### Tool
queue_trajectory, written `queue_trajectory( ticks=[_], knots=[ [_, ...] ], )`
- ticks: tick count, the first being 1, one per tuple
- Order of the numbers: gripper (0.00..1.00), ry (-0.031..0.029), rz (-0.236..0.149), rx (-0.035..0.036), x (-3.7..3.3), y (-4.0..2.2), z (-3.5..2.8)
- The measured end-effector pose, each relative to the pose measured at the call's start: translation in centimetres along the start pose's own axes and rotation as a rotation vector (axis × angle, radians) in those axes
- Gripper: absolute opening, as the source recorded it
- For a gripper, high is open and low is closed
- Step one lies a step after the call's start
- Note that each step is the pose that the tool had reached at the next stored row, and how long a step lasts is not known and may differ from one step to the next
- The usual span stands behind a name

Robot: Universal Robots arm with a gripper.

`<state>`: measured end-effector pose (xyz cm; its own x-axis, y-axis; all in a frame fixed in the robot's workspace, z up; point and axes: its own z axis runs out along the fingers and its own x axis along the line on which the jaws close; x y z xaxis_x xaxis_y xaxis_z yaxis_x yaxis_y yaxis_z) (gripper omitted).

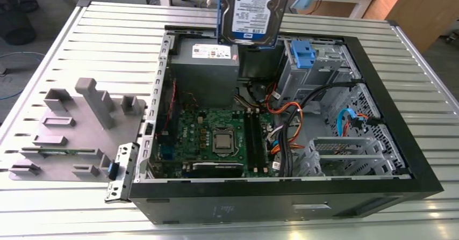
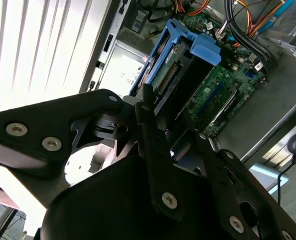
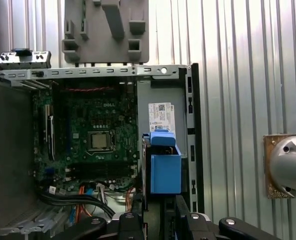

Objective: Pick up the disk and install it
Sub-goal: 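Pick up the disk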

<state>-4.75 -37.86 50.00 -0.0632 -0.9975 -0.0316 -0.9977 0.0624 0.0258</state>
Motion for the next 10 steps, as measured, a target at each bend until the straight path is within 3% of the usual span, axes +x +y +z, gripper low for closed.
queue_trajectory(
  ticks=[10],
  knots=[
    [0.35, 0.0001, 0.0, 0.0, -0.28, -2.33, -0.03]
  ],
)
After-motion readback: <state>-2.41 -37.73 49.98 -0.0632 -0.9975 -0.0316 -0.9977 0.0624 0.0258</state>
